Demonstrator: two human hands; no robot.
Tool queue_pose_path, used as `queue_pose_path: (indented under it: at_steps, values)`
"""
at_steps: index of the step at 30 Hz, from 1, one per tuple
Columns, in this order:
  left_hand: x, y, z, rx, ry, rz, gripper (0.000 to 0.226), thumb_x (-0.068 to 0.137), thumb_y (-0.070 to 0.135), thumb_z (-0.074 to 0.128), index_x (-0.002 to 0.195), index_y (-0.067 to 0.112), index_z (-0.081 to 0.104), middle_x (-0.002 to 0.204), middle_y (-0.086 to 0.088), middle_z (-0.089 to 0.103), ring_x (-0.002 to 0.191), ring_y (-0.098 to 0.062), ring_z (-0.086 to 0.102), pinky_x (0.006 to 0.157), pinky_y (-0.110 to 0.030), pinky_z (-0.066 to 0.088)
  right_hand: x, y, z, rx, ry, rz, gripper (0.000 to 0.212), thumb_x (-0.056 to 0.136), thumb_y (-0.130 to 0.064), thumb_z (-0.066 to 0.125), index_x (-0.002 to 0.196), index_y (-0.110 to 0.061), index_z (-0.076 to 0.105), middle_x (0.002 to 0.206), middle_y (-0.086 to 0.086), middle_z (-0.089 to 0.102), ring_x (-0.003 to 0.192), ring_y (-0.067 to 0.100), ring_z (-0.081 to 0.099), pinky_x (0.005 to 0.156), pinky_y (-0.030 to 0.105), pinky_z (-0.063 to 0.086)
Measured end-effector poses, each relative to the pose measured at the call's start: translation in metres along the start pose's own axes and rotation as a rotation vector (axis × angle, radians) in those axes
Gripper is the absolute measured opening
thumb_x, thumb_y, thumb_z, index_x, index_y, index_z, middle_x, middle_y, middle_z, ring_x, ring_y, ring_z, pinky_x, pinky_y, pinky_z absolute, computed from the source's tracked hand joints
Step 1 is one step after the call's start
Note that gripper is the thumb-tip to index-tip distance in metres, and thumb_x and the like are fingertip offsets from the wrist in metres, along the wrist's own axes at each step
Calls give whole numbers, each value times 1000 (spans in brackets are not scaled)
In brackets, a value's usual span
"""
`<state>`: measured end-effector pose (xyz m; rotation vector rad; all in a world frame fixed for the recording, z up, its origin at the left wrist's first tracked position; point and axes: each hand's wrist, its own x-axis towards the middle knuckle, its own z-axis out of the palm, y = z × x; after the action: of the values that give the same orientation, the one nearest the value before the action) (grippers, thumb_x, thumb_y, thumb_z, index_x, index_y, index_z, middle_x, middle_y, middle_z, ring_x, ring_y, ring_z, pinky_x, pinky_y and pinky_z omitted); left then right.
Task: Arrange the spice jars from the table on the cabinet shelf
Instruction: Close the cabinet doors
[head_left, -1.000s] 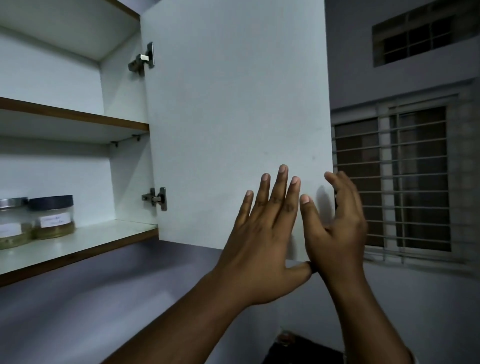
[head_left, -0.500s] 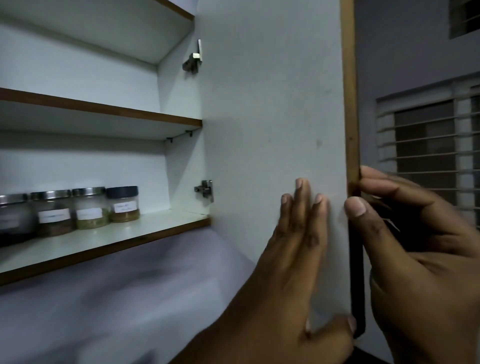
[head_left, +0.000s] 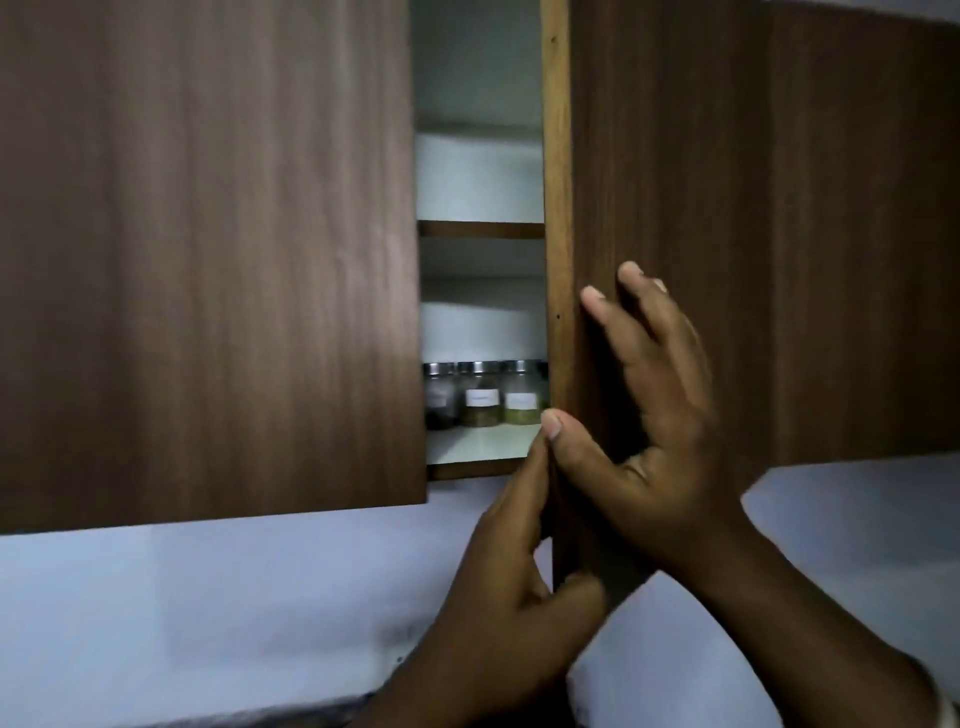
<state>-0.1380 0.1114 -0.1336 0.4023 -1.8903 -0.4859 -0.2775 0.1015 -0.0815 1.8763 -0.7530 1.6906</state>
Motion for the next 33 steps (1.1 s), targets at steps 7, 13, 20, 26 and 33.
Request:
queue_pose_path:
  at_steps: [7, 13, 20, 26, 33]
  values:
    - [8, -60, -78, 657, 124, 1, 93, 92, 59, 51, 161, 45, -9, 172, 24, -6, 159, -2, -6, 128, -51, 22, 13, 27, 87, -211, 22, -87, 71, 90, -51, 55, 154, -22, 45, 165, 13, 35, 155, 34, 27, 121, 58, 21]
    - [18, -106, -161, 1435, -13, 21, 136, 71, 99, 44, 164, 9, 2, 173, -17, -10, 158, -42, -13, 124, -69, 7, 17, 56, 137, -377, -18, -93, 73, 92, -59, 51, 157, -29, 37, 168, 9, 29, 155, 33, 24, 120, 59, 19]
    - [22, -135, -208, 1712, -125, -22, 137, 57, 60, 82, 164, 11, 12, 172, -21, 0, 157, -49, -1, 119, -75, 10, 16, 79, 165, -504, -121, -59, 74, 98, -71, 29, 162, -36, 21, 173, 8, 11, 159, 34, 9, 121, 61, 15]
    - [17, -148, -219, 1728, -74, 67, 129, 65, 67, 69, 163, 6, 12, 173, -20, 1, 158, -47, 0, 119, -75, 9, 9, 100, 183, -548, -187, -81, 80, 97, -75, 19, 164, -31, 12, 174, 7, 2, 160, 34, 1, 123, 62, 7]
    - [21, -161, -222, 1751, -63, 109, 129, 70, 82, 54, 164, 6, 9, 173, -19, 1, 158, -46, 1, 119, -76, 10, 5, 116, 200, -604, -205, -111, 89, 94, -80, 20, 165, -27, 10, 174, 8, 1, 160, 33, -2, 123, 63, 5]
